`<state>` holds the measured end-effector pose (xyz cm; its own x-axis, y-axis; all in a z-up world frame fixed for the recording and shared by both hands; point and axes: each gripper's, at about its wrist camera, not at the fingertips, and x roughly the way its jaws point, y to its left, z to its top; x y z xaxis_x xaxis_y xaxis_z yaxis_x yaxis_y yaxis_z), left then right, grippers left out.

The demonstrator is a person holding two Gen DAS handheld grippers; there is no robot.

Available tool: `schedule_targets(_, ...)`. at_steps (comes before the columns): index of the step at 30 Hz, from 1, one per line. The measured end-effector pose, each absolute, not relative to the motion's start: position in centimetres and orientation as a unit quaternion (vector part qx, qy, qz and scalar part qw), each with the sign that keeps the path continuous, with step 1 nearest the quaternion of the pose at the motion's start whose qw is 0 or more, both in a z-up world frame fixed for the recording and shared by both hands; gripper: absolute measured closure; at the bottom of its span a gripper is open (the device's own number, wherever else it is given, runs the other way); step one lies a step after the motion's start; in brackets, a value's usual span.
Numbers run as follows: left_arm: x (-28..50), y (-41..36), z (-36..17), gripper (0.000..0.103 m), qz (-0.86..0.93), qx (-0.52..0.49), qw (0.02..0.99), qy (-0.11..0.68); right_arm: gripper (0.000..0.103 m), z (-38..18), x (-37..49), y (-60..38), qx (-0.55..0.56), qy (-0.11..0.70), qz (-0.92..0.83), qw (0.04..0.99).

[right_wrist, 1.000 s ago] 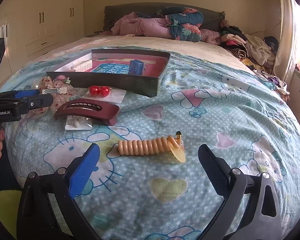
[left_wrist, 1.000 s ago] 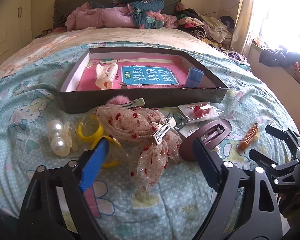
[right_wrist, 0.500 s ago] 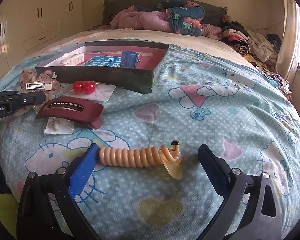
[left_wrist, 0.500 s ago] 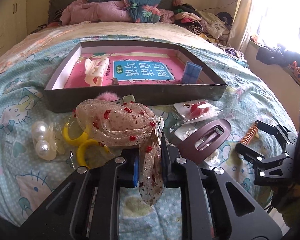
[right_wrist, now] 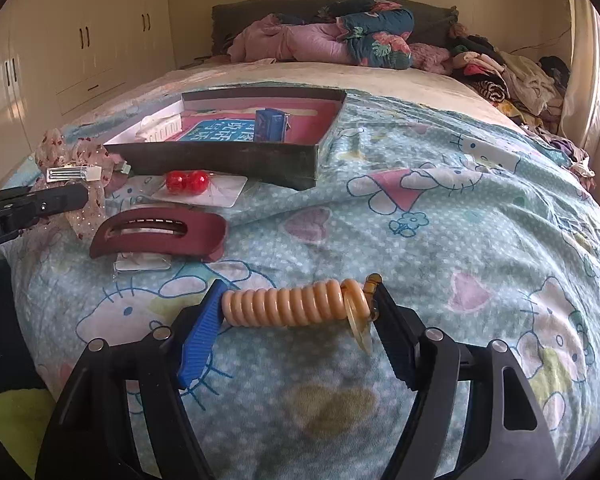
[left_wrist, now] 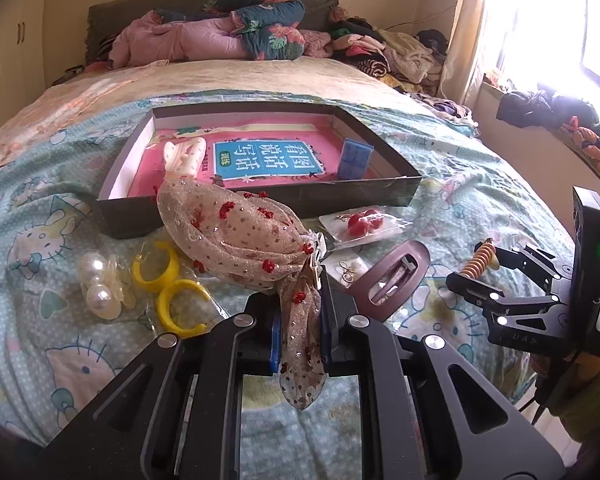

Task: Organize jewelry
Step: 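Drop orange hair tie in tray while left tool drops lace scrunchie there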

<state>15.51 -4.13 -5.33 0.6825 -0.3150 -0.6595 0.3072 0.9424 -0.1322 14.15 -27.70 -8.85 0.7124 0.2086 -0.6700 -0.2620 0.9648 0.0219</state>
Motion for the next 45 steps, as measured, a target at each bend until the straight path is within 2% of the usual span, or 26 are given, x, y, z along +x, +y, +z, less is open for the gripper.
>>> schedule_targets(22,14.9,-2.9,-2.5,0.095,-0.168,-0.017,0.927,0.336,0.033,-2.2,12.6,-25.3,-0.032,0.305,0.151,0.94)
schedule_targets(33,17.6,-2.7,-0.9,0.095,-0.161,-0.004,0.931,0.327,0.033,-0.6,13.7,-24.5,-0.03,0.291,0.152,0.944)
schedule_targets(45,22.8,-2.8,-1.6,0.095,-0.15,0.003,0.928,0.341,0.033,0.1,18.1,-24.6,-0.029,0.288,0.14,0.947)
